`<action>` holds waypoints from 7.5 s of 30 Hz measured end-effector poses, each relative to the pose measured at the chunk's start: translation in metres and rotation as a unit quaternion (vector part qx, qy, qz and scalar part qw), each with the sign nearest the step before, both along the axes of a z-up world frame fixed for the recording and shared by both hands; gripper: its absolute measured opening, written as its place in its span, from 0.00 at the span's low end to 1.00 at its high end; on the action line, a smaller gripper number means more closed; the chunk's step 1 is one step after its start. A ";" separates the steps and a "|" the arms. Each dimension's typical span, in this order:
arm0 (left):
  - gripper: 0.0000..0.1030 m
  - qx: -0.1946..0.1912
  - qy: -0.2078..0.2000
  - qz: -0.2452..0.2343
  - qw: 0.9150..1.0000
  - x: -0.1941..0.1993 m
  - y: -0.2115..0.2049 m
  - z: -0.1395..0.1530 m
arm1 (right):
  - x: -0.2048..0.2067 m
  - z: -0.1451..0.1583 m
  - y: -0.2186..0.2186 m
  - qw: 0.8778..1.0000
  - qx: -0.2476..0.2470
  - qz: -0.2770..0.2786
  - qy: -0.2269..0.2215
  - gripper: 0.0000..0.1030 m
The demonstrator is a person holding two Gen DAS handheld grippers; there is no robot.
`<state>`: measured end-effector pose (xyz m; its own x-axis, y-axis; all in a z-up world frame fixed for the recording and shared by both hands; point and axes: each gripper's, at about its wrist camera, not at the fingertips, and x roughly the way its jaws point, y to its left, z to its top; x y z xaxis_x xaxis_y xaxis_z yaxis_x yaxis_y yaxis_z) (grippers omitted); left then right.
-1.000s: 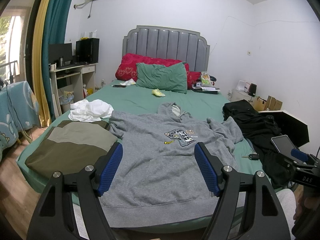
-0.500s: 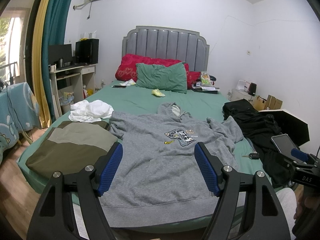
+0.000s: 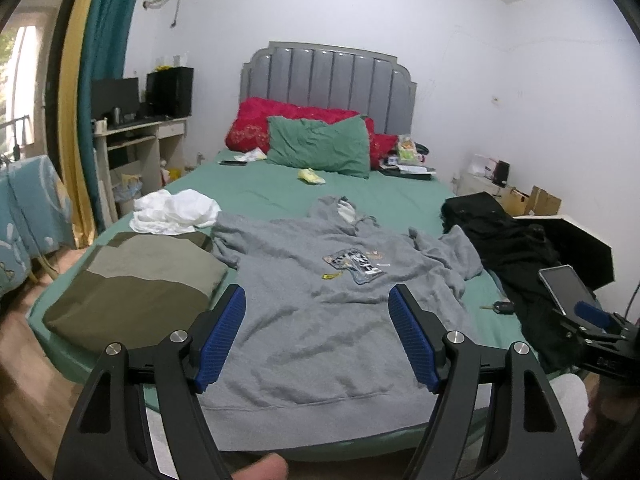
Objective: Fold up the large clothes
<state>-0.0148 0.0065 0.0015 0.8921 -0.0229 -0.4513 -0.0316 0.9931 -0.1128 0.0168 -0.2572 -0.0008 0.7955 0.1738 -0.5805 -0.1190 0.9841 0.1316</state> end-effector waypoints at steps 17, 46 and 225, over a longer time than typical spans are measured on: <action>0.75 0.021 0.067 -0.046 0.996 0.158 -0.012 -0.048 | 0.139 -0.055 -0.049 0.997 -0.051 -0.019 0.046 0.99; 0.75 -0.025 0.114 0.001 0.993 0.355 0.083 -0.130 | 0.415 -0.130 -0.190 0.983 0.111 -0.078 0.127 0.09; 0.75 -0.183 0.117 0.210 0.953 0.308 0.339 -0.115 | 0.577 -0.079 0.445 0.911 -0.194 0.328 0.155 0.06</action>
